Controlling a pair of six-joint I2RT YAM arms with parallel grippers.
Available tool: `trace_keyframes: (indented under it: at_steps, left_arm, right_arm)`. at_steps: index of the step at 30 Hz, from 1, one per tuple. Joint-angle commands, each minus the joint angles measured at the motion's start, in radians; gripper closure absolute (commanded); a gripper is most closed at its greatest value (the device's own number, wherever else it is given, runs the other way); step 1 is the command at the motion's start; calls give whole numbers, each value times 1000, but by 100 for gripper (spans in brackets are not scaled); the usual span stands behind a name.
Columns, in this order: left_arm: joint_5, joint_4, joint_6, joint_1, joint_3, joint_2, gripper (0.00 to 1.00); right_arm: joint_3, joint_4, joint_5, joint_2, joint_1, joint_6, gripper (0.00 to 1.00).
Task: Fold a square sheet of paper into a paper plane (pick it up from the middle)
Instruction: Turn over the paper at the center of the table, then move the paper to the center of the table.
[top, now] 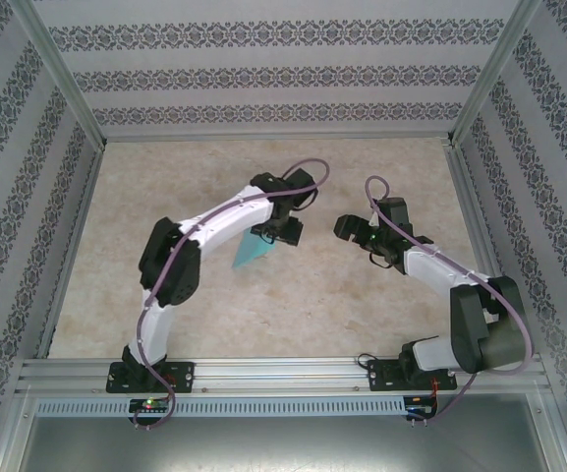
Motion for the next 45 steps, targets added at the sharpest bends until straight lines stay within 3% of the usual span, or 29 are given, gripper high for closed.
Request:
trace_keyframes:
  at_steps: [1, 8, 13, 20, 24, 30, 39, 45]
  left_arm:
    - [-13, 64, -31, 48, -20, -109, 14]
    - [77, 214, -95, 247, -260, -290, 0]
    - [123, 312, -115, 393, -483, -423, 0]
    - [47, 325, -103, 508, -688, -599, 0]
    - [53, 350, -112, 551, -745, -669, 0]
    - [103, 410, -118, 558, -769, -715, 0]
    - [203, 444, -109, 559, -787, -729, 0]
    - [250, 464, -97, 559, -794, -703, 0]
  right_arm:
    - [14, 25, -52, 26, 5, -28, 12]
    - [164, -98, 43, 64, 223, -142, 17]
    - [302, -113, 67, 171, 401, -53, 26]
    - [579, -158, 59, 465, 575, 67, 42]
    - [728, -217, 36, 603, 622, 113, 48]
    - [884, -337, 48, 734, 647, 122, 50]
    - [848, -422, 21, 777, 640, 36, 50]
    - [766, -491, -9, 732, 612, -134, 50]
